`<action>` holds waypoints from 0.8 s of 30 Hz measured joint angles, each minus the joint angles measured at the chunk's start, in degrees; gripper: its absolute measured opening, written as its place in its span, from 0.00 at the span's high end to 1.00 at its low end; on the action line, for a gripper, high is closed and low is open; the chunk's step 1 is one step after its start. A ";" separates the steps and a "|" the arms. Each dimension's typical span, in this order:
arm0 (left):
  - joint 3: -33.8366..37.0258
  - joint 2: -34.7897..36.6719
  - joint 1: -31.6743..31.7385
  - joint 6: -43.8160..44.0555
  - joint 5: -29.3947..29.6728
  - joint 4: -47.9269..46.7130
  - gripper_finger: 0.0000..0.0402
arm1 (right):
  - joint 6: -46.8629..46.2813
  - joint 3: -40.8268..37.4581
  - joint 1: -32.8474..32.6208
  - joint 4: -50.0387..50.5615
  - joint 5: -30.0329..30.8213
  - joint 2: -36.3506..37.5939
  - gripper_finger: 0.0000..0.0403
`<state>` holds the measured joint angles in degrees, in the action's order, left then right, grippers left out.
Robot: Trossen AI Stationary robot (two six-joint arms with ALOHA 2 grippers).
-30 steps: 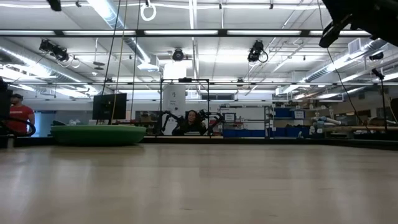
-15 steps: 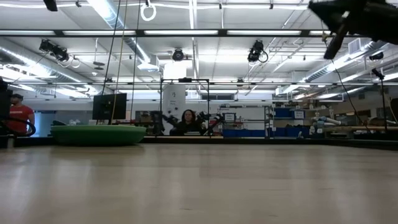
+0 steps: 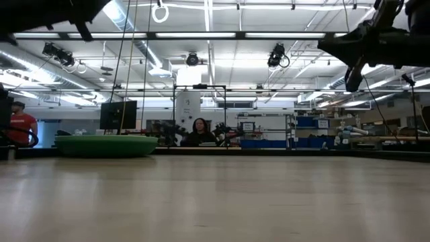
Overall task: Stack plastic plates
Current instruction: Return to Home Position
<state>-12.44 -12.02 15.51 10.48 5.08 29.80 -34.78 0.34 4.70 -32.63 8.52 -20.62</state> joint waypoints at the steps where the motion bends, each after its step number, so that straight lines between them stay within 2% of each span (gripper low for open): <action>1: 2.23 -0.70 0.00 1.83 0.00 3.95 0.93 | 0.07 0.00 1.25 0.37 -1.93 0.00 0.95; 4: 5.98 -2.18 0.00 6.95 -0.28 16.12 0.93 | 1.93 0.00 4.86 -0.43 -5.27 0.13 0.95; 7: 5.68 -2.06 0.00 4.78 -2.15 21.77 0.93 | 4.94 0.00 7.51 -1.23 -5.61 1.17 0.95; 11: 2.44 -1.59 0.00 -0.64 -3.04 18.86 0.93 | 6.49 0.00 8.55 -1.19 -4.56 3.61 0.95; 15: -0.21 -0.97 0.00 -0.56 -4.03 7.10 0.93 | 9.63 0.00 7.36 -1.14 1.25 5.95 0.95; 17: -1.01 -0.81 0.02 1.36 -6.71 2.94 0.93 | 11.03 0.00 6.36 -1.23 4.08 7.14 0.95; 21: -1.02 0.14 -0.01 3.22 -14.69 1.85 0.93 | 11.43 0.00 3.97 -0.84 4.75 9.64 0.95; 24: -1.06 1.97 -0.02 0.82 -16.21 -0.85 0.93 | 11.86 0.00 2.42 1.43 4.76 11.53 0.95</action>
<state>-13.50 -10.04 15.49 11.30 -11.13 28.95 -22.92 0.34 7.12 -31.20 13.28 -9.10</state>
